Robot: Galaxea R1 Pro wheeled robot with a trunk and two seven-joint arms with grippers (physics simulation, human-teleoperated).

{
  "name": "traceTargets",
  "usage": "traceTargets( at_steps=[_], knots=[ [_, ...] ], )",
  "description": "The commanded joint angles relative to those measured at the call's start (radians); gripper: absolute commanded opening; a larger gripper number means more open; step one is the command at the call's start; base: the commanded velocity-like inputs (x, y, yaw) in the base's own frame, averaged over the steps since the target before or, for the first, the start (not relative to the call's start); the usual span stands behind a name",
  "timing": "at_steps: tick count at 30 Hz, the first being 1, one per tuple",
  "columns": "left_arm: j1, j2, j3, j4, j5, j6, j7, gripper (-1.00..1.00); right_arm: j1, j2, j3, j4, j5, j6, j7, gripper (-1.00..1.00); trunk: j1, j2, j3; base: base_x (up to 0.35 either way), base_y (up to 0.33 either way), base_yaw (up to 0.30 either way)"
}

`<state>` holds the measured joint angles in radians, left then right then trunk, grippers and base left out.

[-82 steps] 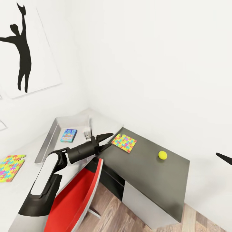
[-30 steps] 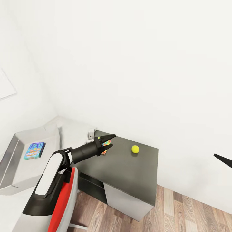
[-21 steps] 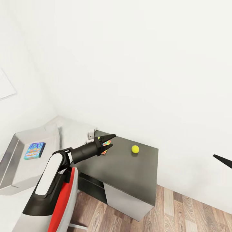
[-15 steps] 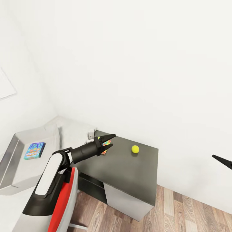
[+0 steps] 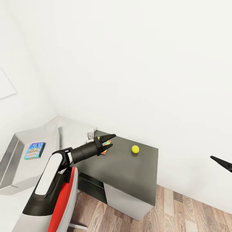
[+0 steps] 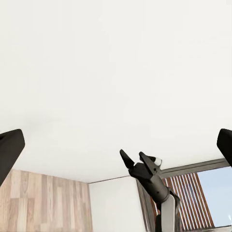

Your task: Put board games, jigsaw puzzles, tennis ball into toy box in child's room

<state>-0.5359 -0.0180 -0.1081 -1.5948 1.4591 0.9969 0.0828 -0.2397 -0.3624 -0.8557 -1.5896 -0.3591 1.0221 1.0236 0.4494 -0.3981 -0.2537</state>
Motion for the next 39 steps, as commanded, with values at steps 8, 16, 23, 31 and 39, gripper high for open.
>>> traceTargets(
  at_steps=[8,16,23,31,39],
  knots=[
    [-0.001,0.0,0.001,-0.001,0.009,0.003,0.007,1.0,-0.003,-0.002,-0.003,0.027,0.004,0.007,0.003,1.0,0.001,-0.002,-0.002,0.0,0.0,0.0],
    [-0.001,0.0,0.001,-0.001,0.009,0.003,0.005,1.0,-0.004,-0.005,-0.001,0.04,0.006,0.006,0.002,1.0,0.001,-0.002,-0.002,0.0,0.0,0.0],
    [-0.001,0.0,0.001,-0.001,0.009,0.003,0.005,1.0,-0.004,-0.007,0.0,0.043,0.008,0.005,0.002,1.0,0.001,-0.002,-0.002,0.0,0.0,0.0],
    [-0.001,0.0,0.001,-0.001,0.009,0.003,0.003,1.0,-0.004,-0.006,0.003,0.044,0.01,0.003,-0.001,1.0,0.001,-0.002,-0.002,0.0,0.0,0.0],
    [-0.001,0.0,0.001,-0.002,0.009,0.003,0.001,1.0,-0.005,0.0,0.002,0.044,0.013,0.004,-0.012,1.0,0.001,-0.002,-0.002,0.0,0.0,0.0]
  ],
)
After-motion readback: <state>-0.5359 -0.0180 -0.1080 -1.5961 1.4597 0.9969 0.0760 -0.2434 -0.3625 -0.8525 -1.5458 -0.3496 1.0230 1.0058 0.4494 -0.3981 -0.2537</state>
